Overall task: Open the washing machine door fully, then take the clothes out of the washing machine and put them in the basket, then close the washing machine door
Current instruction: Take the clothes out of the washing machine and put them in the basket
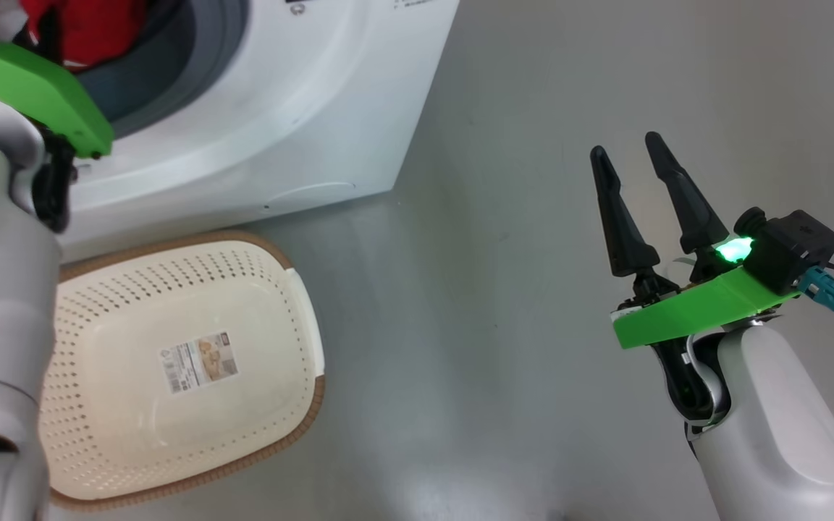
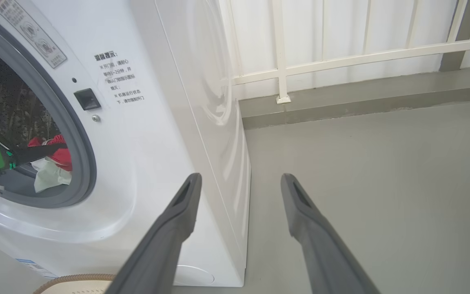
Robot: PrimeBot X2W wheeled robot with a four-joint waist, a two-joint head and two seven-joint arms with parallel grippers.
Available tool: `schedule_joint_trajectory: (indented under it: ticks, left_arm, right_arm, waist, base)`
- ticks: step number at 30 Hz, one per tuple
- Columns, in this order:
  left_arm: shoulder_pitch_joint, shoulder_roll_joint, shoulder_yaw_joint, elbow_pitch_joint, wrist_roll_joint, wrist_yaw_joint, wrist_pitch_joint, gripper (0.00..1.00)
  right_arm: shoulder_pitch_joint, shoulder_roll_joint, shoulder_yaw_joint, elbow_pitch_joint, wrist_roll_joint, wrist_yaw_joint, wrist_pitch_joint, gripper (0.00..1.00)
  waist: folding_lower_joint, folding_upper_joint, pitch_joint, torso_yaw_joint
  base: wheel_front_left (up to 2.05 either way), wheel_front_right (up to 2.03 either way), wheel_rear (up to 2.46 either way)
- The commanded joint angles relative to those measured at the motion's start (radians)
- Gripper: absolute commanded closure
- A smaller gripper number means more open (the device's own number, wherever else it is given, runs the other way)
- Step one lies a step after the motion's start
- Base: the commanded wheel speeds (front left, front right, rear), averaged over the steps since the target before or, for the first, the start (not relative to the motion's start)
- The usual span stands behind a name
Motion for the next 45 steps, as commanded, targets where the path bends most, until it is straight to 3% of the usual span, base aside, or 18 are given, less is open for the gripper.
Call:
schedule_joint_trajectory:
  ticks: [1,13,24,37,45]
  left_arm:
    - [0.022,0.033,-0.004,-0.042,-0.012,-0.003,-0.023,1.0]
    - [0.183,0.056,-0.118,-0.225,-0.082,-0.003,-0.12,1.0]
    - [0.392,0.102,-0.156,-0.507,-0.086,0.016,-0.158,1.0]
    - [0.775,0.195,-0.131,-1.039,-0.094,0.181,-0.121,1.0]
    - [0.965,0.237,-0.119,-1.28,-0.087,0.278,-0.088,1.0]
  right_arm:
    - [0.031,-0.005,0.01,-0.02,-0.005,0.002,-0.005,0.0]
    - [0.079,-0.023,0.001,-0.004,0.0,0.002,-0.005,0.0]
    - [0.105,-0.038,-0.005,0.003,0.005,0.002,-0.005,0.0]
    - [0.124,-0.054,-0.009,0.003,0.013,0.002,-0.005,0.0]
    - [0.129,-0.059,0.001,0.003,0.015,0.002,-0.005,0.0]
  waist:
    - [0.0,0.0,-0.029,0.018]
    - [0.0,0.0,-0.124,0.072]
    - [0.0,0.0,-0.167,0.115]
    - [0.0,0.0,-0.187,0.146]
    - [0.0,0.0,-0.192,0.148]
  base:
    - [0.0,0.0,0.0]
    - [0.0,0.0,0.0]
    - [0.0,0.0,0.0]
    - [0.0,0.0,0.0]
    - [0.0,0.0,0.0]
